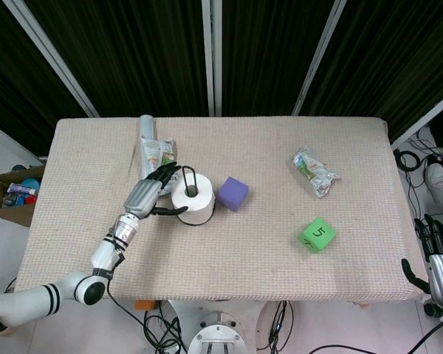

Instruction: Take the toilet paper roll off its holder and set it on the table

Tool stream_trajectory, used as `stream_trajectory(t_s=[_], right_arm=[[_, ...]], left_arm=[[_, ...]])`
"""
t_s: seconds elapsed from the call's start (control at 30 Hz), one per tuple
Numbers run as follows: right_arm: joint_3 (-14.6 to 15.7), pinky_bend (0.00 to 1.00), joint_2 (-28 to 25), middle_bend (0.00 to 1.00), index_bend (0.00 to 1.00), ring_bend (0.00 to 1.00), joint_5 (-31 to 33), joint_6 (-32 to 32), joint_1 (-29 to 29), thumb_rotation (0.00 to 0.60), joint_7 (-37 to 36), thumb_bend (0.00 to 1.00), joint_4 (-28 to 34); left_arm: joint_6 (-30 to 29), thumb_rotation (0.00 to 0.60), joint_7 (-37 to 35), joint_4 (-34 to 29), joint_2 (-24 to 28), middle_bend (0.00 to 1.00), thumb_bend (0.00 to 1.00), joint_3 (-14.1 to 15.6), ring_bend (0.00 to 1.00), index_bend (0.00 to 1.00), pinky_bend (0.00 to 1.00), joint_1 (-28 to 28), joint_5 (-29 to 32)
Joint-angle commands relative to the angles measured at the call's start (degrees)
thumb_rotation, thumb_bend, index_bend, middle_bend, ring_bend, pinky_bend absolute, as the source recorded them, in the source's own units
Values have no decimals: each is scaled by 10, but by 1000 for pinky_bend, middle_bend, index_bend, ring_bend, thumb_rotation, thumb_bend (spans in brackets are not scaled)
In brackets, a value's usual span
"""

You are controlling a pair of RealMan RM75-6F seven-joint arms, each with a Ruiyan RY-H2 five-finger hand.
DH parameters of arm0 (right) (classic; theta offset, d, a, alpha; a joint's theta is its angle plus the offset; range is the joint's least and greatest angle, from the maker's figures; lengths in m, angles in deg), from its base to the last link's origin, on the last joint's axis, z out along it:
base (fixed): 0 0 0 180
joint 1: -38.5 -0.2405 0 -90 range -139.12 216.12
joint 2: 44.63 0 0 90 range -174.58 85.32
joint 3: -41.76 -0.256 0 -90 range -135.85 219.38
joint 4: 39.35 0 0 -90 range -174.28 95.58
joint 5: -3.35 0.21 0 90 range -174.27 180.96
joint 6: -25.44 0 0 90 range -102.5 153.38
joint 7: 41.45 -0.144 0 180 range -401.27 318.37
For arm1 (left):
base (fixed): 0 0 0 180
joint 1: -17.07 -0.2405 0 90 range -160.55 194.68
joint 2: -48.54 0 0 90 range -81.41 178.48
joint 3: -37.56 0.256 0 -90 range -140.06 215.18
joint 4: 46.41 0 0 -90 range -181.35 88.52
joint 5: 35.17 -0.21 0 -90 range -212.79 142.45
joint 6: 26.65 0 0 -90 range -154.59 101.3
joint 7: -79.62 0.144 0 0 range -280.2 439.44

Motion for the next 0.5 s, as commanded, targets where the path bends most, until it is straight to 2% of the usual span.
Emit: stream_trajectory(t_s=[0.03, 0.5], right_arm=[[-2, 0, -2, 0, 0, 0, 0, 1, -2, 600, 2, 294, 3], [0, 0, -10, 0, 0, 0, -4, -4, 0, 600, -16, 293, -1]], left_arm=[[-1, 212, -1, 6, -5, 0, 91, -2, 0, 0, 157, 4, 4], [-5, 224, 45, 37, -37, 0, 91, 3, 0, 0, 158, 19, 41]])
